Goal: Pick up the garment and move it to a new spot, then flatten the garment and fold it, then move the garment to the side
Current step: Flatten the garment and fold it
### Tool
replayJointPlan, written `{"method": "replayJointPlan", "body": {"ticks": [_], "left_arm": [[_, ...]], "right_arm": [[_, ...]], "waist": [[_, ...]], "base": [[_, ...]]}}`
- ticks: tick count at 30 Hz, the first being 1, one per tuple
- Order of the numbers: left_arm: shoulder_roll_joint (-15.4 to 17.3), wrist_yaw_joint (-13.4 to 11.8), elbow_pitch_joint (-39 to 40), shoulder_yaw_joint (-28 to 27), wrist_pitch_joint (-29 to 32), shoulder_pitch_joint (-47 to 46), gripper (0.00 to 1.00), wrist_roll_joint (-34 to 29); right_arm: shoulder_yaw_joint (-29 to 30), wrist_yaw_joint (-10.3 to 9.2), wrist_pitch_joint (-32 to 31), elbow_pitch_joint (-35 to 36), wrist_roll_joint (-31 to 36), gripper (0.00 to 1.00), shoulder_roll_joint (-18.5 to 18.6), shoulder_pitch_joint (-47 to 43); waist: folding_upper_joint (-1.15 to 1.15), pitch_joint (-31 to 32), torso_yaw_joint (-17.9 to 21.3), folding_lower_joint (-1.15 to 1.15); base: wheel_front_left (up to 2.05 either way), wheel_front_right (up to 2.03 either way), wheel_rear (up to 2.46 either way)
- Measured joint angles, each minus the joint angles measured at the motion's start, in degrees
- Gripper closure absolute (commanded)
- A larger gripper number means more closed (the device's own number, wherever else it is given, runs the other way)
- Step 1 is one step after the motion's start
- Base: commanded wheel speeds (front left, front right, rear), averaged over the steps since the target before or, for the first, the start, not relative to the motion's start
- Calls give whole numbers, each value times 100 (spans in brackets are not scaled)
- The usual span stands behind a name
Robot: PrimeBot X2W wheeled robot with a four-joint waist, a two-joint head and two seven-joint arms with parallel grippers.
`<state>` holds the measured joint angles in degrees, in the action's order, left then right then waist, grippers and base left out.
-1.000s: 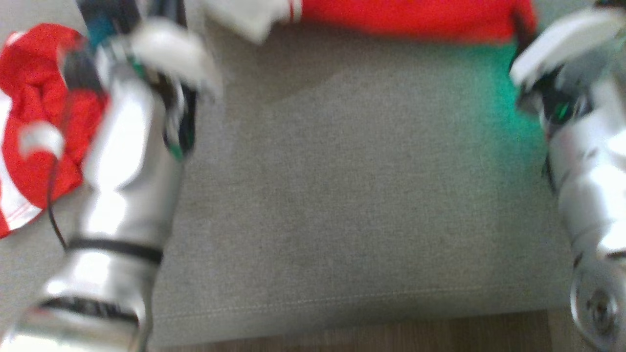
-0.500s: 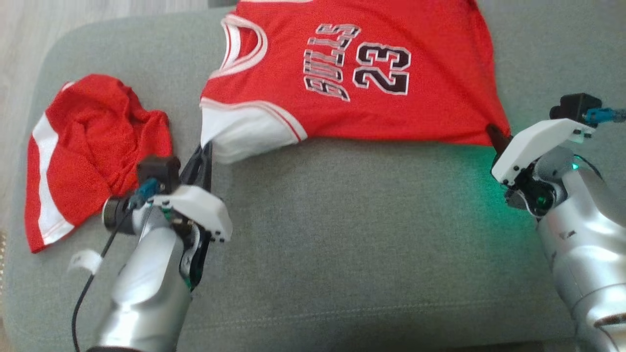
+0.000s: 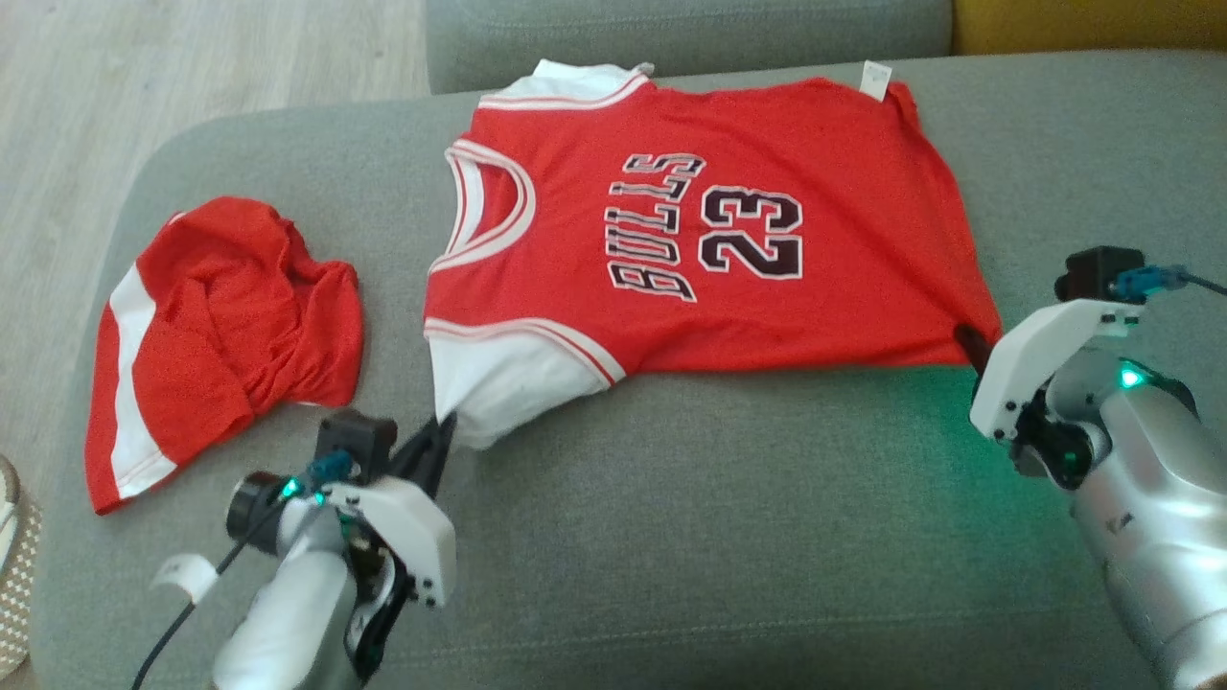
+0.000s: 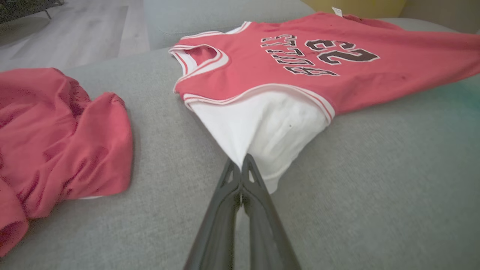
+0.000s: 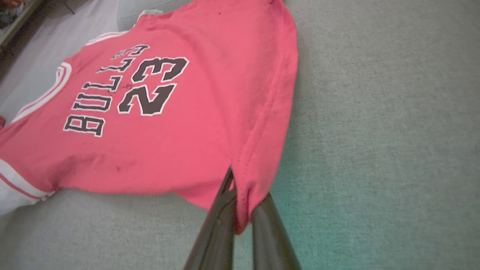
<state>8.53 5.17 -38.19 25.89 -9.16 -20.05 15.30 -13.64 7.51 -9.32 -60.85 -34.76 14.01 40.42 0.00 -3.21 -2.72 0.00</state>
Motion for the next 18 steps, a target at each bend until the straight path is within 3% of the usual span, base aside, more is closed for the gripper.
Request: {"method": "replayJointPlan", "body": {"ticks": [9,14,18], "left_arm": [[296,197,954,375,893,612,100,734],[779,198,1724,486,1411,955,100,1381],[978,198,2207,472,1711,1270,100,1984]], "right_arm": [[-985,0,-600,706,-268,100,508,-462],[-1365,0,-1129,1009,-617,100,858,-672],[-1507,0,-1319,1091,-728,100,1058,-719]], "waist": [[0,209,9,0],[0,387,75,0],[0,458,119,0]], "base": [[0,0,0],[0,0,0],[0,0,0]]}}
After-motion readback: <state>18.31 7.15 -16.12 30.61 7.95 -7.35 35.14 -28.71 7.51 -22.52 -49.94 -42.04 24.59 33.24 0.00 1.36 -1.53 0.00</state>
